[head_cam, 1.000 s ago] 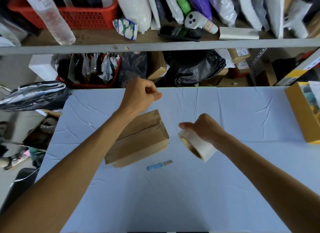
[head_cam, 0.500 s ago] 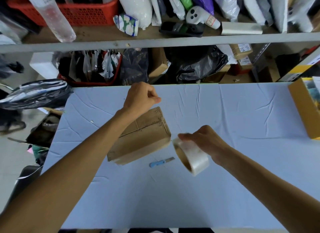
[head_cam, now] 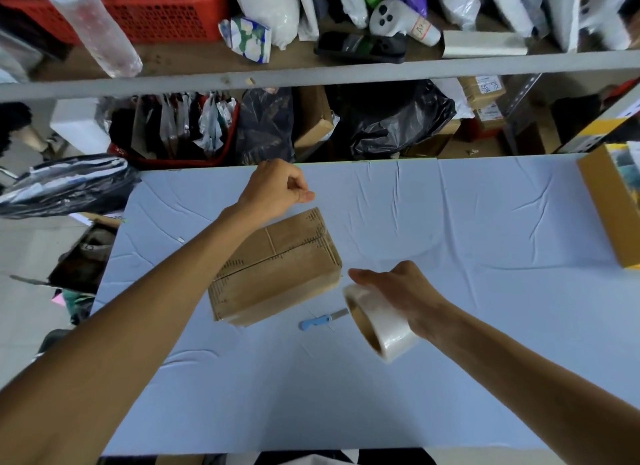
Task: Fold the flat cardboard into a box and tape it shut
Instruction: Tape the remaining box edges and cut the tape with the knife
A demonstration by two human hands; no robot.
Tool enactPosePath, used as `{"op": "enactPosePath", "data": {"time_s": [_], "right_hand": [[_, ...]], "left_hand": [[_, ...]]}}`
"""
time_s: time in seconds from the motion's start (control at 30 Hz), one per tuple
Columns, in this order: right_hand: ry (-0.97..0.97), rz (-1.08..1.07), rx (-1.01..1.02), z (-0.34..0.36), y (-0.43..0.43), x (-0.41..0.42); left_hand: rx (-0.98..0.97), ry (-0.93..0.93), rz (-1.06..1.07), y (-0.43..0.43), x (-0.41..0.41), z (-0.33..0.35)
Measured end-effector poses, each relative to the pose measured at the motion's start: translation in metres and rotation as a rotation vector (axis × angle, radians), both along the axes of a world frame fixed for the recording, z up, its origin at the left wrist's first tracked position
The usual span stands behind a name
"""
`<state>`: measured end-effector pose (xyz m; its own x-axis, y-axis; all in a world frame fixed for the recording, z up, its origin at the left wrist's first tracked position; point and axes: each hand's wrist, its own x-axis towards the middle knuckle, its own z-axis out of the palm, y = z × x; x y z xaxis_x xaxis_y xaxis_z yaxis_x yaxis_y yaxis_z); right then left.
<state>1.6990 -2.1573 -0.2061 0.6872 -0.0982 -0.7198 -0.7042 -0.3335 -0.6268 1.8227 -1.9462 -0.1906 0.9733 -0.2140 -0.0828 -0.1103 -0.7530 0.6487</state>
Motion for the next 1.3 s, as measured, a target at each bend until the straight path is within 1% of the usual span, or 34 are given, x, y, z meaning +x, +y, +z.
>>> {"op": "enactPosePath", "data": {"time_s": [0.57, 1.03, 1.23, 1.3], "right_hand": [[0.049, -0.03, 0.008, -0.012, 0.006, 0.004], [0.04, -0.04, 0.026, -0.02, 0.009, 0.004], [0.019, -0.042, 0.017, -0.025, 0.009, 0.007], [0.017, -0.051, 0.017, -0.025, 0.008, 0.01]], "left_hand": [[0.038, 0.023, 0.0, -0.003, 0.011, -0.012], [0.06, 0.053, -0.001, -0.002, 0.011, -0.02], [0.037, 0.134, 0.028, -0.001, 0.009, -0.031], [0.038, 0.21, 0.067, 0.0, 0.011, -0.036]]}}
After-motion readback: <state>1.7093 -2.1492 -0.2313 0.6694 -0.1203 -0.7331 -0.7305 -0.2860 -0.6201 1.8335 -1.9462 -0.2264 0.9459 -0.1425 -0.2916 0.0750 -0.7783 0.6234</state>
